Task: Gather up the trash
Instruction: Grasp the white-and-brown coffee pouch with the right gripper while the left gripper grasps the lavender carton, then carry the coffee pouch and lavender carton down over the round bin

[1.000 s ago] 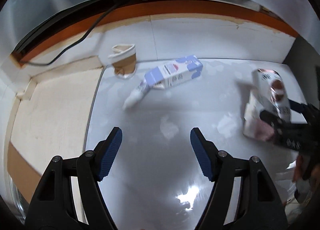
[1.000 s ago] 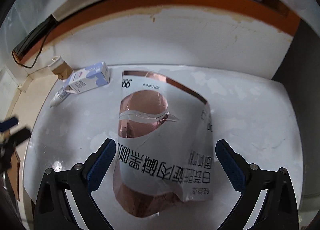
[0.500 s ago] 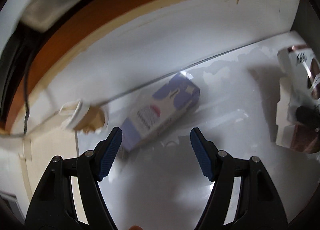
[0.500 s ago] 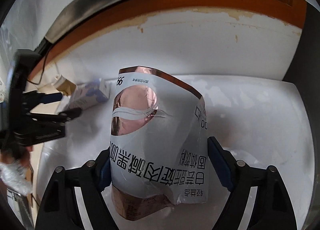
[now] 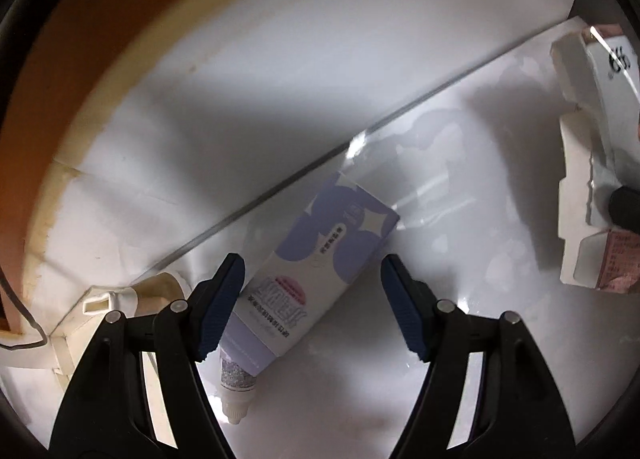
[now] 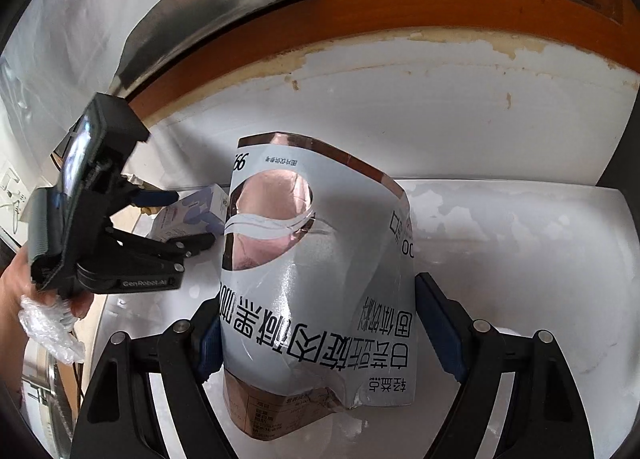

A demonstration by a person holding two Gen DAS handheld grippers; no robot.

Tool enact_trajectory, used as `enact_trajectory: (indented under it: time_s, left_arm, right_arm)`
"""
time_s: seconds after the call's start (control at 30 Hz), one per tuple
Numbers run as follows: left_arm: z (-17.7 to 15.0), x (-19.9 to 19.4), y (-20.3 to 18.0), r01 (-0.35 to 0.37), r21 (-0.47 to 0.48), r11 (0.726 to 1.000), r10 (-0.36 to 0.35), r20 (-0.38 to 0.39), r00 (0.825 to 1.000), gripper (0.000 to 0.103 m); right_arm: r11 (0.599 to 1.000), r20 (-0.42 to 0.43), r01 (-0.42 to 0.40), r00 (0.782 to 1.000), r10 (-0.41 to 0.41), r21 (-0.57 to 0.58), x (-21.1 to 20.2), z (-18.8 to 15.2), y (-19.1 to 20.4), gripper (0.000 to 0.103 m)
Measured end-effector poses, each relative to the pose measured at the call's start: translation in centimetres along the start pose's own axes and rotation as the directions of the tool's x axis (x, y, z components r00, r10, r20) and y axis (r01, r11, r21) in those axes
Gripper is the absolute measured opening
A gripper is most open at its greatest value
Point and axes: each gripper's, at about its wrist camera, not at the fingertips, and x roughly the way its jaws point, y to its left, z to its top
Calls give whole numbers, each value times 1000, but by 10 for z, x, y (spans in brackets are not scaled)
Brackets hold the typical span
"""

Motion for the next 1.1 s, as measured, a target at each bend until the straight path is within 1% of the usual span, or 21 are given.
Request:
enact_trajectory:
  time_s: [0.03, 0.07, 0.1, 0.17, 0.2, 0.27, 0.37, 0.43, 0.53, 0.63, 0.77, 0.87, 0.93, 1.1]
  left_arm:
    - [1, 1, 2, 8, -4, 1000, -8, 0, 1000, 66]
    - [1, 2, 4, 7, -11, 1000, -7, 1, 1000, 61]
    - [0, 2, 5, -1, -16, 1000, 2, 4, 1000, 59]
    - [-1, 2, 7, 4, -28, 1000, -3, 17, 1000, 50]
    - [-2, 1, 8, 3, -37, 999, -2, 20, 1000, 49]
    - [-4, -1, 8, -10, -44, 999, 12, 31, 999, 41]
    - [-11, -7, 6, -19, -66, 998, 21, 41, 999, 32]
    - [-14, -15, 3, -23, -73, 997, 27, 59, 998, 32]
    - [-23, -32, -5, -37, -60, 998, 43, 103, 994, 32]
    - [-43, -57, -14, -10, -62, 998, 18, 139, 990, 32]
    - [-71, -99, -47, 11, -53, 999, -1, 177, 984, 32]
    - [-103, -134, -69, 11, -37, 999, -3, 206, 979, 32]
    - [-126, -160, -82, 20, -35, 999, -12, 216, 976, 32]
    - [-184, -202, -101, 42, -55, 998, -27, 245, 969, 32]
  right_arm:
    - [1000, 0, -4, 1000, 4, 1, 1, 1, 0, 83]
    - [1000, 2, -8, 1000, 8, 2, -1, 0, -2, 83]
    - [1000, 3, -10, 1000, 10, 3, -2, -1, -4, 83]
    - [1000, 5, -18, 1000, 18, 5, -5, -3, -7, 83]
    - [1000, 7, -20, 1000, 20, 4, -6, -4, -6, 83]
    - [1000, 10, -23, 1000, 23, -1, -13, -8, -9, 82]
    - [1000, 16, -26, 1000, 26, -2, -20, -13, -13, 81]
    - [1000, 25, -26, 999, 26, -4, -26, -18, -12, 81]
    - [1000, 48, -16, 999, 17, -4, -37, -27, -7, 81]
    - [1000, 69, -5, 998, 3, 20, -51, -43, -2, 81]
    - [997, 93, -3, 996, -5, 76, -81, -69, 9, 81]
    - [996, 109, 2, 994, -11, 85, -104, -87, 20, 81]
    - [996, 118, 3, 993, -14, 91, -118, -101, 34, 81]
    - [994, 133, -5, 991, -9, 107, -161, -146, 58, 81]
